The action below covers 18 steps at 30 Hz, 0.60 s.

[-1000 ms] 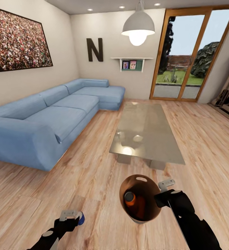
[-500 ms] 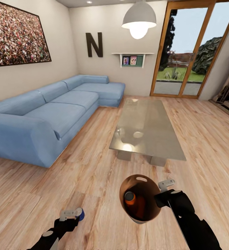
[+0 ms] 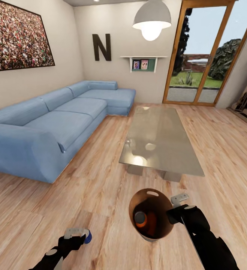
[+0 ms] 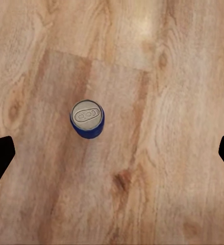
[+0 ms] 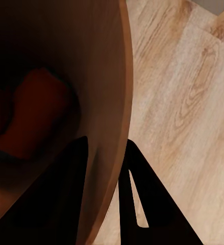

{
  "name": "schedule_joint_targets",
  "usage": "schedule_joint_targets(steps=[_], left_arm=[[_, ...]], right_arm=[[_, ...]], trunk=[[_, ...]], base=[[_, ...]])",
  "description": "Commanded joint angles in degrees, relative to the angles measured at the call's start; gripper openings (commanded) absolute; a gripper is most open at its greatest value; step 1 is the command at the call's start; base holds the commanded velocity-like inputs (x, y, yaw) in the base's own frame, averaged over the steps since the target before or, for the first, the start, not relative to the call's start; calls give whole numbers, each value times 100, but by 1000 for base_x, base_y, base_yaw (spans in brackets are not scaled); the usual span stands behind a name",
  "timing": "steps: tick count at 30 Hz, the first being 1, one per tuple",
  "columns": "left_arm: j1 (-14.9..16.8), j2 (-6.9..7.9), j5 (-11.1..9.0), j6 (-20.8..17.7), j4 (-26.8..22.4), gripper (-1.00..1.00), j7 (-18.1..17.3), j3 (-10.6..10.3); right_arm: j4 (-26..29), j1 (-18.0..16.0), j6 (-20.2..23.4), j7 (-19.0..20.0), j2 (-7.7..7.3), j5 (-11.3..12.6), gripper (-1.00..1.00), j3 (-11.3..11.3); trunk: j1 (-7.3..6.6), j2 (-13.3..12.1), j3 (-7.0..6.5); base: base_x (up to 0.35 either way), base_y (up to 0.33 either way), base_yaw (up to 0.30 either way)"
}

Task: Put the three can of soda from the living room inside the tash can in the kitchen.

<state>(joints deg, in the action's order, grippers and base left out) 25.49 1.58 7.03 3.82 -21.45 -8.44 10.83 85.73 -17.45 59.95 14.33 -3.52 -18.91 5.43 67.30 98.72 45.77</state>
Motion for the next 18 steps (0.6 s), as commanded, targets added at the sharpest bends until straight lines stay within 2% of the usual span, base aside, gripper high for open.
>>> schedule_joint_targets(steps=[1, 6, 18], left_arm=[[0, 0, 0, 0, 0, 100, 0, -1], [0, 0, 3, 17, -4, 100, 0, 2], [0, -1, 6, 19, -7, 100, 0, 5]], right_arm=[[3, -3, 5, 8, 0, 63, -100, 1], [5, -3, 5, 8, 0, 63, -100, 4], [5, -3, 5, 8, 0, 63, -100, 9]], trunk=[[0, 0, -1], [0, 0, -1], [0, 0, -1]], base=[[305, 131, 0], [195, 111, 0], [15, 10, 0]])
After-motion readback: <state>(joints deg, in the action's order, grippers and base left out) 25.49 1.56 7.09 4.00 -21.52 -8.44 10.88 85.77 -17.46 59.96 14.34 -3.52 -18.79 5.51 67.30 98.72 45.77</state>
